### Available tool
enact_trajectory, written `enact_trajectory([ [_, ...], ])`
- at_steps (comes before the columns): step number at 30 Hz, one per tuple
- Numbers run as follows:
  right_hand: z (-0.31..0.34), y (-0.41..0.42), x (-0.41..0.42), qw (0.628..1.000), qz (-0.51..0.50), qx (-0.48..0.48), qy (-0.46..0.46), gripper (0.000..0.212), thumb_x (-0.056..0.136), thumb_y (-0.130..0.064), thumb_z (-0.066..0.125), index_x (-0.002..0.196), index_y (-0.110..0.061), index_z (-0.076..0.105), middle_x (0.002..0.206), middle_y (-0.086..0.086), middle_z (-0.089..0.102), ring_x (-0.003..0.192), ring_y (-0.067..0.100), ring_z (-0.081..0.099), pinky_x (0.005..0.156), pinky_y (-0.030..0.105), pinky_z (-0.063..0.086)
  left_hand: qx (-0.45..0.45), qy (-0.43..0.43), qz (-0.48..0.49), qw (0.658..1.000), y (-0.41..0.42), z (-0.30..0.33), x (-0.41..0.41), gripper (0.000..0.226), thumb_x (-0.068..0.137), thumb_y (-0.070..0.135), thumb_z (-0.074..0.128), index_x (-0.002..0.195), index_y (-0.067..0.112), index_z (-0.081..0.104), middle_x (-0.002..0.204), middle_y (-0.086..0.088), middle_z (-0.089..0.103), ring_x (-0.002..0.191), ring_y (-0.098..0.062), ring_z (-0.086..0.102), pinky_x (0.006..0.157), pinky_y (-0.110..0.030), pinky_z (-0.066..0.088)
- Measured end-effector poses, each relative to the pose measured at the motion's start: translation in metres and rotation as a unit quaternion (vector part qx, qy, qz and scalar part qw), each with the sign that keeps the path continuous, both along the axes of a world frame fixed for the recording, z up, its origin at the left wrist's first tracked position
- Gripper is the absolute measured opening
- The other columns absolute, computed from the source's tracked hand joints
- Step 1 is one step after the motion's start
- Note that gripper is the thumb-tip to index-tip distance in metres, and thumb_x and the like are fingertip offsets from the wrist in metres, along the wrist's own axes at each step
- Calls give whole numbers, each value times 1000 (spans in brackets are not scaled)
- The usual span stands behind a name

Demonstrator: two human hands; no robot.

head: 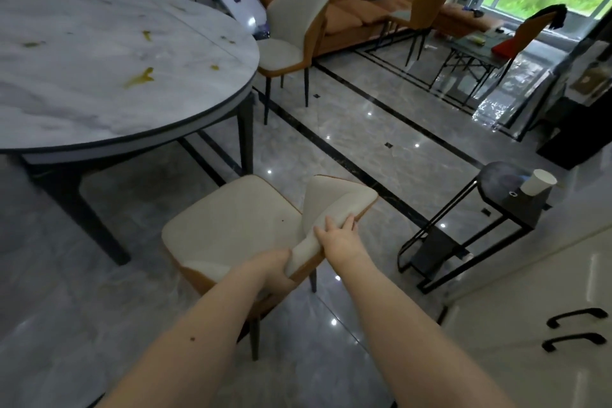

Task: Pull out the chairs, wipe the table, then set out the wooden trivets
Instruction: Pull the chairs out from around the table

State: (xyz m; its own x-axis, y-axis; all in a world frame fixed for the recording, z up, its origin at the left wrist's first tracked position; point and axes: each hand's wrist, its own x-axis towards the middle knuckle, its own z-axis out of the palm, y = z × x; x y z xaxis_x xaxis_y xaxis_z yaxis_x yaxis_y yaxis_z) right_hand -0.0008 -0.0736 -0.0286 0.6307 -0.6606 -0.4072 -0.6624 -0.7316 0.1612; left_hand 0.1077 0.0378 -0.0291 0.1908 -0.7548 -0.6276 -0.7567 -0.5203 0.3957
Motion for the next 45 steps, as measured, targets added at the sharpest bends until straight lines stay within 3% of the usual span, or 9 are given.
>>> enact_trajectory([
  [7, -12, 20, 43, 999, 34, 28, 2, 59, 91, 2, 42, 143, -22, 28, 154, 15, 16, 137, 56, -7, 109, 71, -2, 29, -16, 48, 998, 27, 6, 44, 60, 88, 21, 57, 142, 20, 33, 136, -6, 46, 121, -24, 47, 97, -35, 40],
  [11, -8, 8, 55, 994, 78, 71, -9, 49, 94, -7, 46, 139, -20, 36, 145, 13, 33, 142, 42, 9, 105, 74, -6, 40, -55, 58, 996, 30, 1, 56, 58, 86, 20, 56, 140, 23, 35, 132, -5, 48, 119, -25, 49, 100, -37, 42],
  [14, -10, -18, 47, 990, 120, 65, -28, 55, 88, -3, 53, 138, -21, 38, 141, 8, 39, 138, 31, 24, 104, 73, -7, 52, -103, 63, 991, 26, -7, 51, 56, 86, 25, 61, 136, 20, 37, 129, -6, 49, 117, -25, 50, 99, -35, 42],
  [21, -19, -47, 57, 969, 244, 27, 19, 65, 83, -4, 59, 139, -19, 29, 134, 11, 43, 126, 34, 39, 109, 68, 10, 52, -168, 93, 980, 19, -15, 51, 44, 87, 29, 63, 126, 16, 50, 126, -6, 54, 116, -24, 53, 98, -32, 43],
  [29, -23, -53, 94, 958, 284, 16, -16, 61, 82, -6, 62, 134, -21, 32, 125, 8, 50, 116, 34, 46, 102, 58, 28, 54, -207, 155, 964, 17, -20, 79, 40, 88, 26, 63, 125, 16, 53, 127, -7, 55, 119, -25, 52, 100, -32, 42],
  [45, -29, -82, 184, 946, 319, 2, -50, 47, 86, -7, 60, 126, -19, 38, 118, 8, 54, 108, 34, 51, 97, 54, 35, 48, -238, 184, 953, -4, -32, 163, 36, 87, 26, 63, 121, 19, 55, 122, -3, 59, 114, -22, 55, 95, -31, 44],
])
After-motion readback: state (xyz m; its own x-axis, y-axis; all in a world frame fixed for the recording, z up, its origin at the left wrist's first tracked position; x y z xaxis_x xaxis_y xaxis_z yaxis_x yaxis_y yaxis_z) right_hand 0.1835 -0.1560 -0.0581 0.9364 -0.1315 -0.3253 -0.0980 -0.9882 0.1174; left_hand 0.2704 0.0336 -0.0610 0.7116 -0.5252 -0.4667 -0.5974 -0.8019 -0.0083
